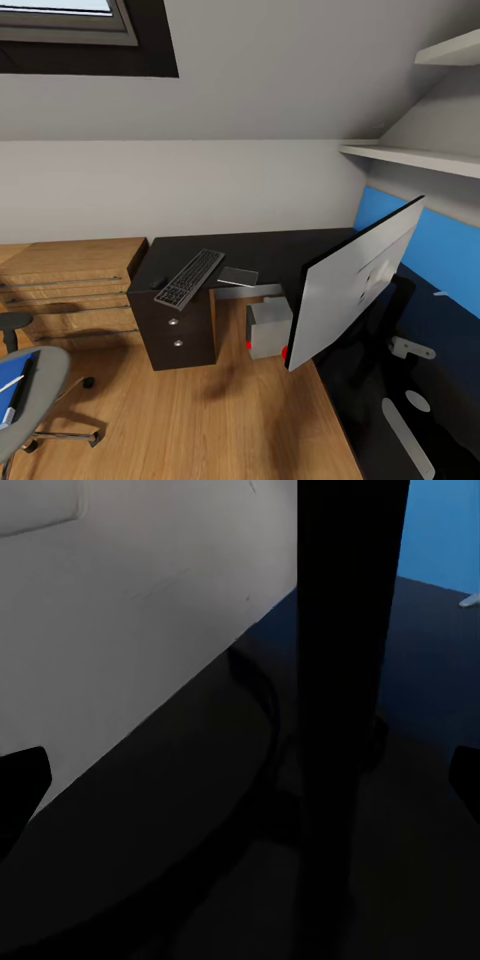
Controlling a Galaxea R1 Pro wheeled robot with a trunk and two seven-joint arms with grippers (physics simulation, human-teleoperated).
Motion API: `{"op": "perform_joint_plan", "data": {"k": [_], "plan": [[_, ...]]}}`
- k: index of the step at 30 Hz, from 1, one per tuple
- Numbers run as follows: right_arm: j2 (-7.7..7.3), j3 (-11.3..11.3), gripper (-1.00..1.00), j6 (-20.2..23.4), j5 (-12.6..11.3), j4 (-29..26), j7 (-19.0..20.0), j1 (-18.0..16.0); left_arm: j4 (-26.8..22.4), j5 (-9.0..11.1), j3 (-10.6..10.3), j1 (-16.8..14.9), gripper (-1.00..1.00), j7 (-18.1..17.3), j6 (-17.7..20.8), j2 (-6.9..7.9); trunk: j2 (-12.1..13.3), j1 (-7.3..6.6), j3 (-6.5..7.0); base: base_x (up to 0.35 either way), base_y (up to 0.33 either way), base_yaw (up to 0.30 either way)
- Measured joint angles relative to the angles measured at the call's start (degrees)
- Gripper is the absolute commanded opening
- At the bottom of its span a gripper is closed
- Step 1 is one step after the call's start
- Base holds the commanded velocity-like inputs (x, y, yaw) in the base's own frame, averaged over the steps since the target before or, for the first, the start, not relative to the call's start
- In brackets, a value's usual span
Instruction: In the bedroom, organize the workspace by keeping the computer under the desk, ensuring the monitor is on the desk, placing the keyboard on the desk next to the monitor, placing the mouse on the desk next to the keyboard, moving the folder from the swivel chair onto the desk next to the mouse, stacking the notebook on top of the folder with the pen on top of the notebook, and positioning the swivel chair next to the desk.
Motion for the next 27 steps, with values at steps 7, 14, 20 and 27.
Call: {"op": "perform_joint_plan", "data": {"k": [7, 14, 20, 27], "plan": [[-0.03, -0.6, 1.0, 0.0, 0.0, 0.5, -0.1, 0.0, 0.0, 0.0, 0.0, 0.0, 1.0, 0.0, 0.0, 0.0, 0.0, 0.0, 0.0, 0.0, 0.0, 0.0], [0.09, -2.0, 1.0, 0.0, 0.0, 0.6, 0.0, 0.0, 0.0, 0.0, 0.0, 0.0, 1.0, 0.0, -0.1, 0.0, 0.0, 0.0, 0.0, 0.0, 0.0, 0.0], [0.11, -2.2, 1.0, 0.0, 0.0, 0.7, 0.0, 0.0, 0.0, 0.0, 0.1, 0.0, 1.0, 0.0, 0.0, 0.0, 0.0, 0.0, 0.0, 0.0, 0.0, 0.0], [0.11, -2.3, 1.0, 0.1, 0.0, 0.7, 0.0, 0.0, 0.0, 0.0, 0.1, 0.0, 1.0, 0.0, 0.0, 0.0, 0.0, 0.0, 0.0, 0.0, 0.0, 0.0]]}}
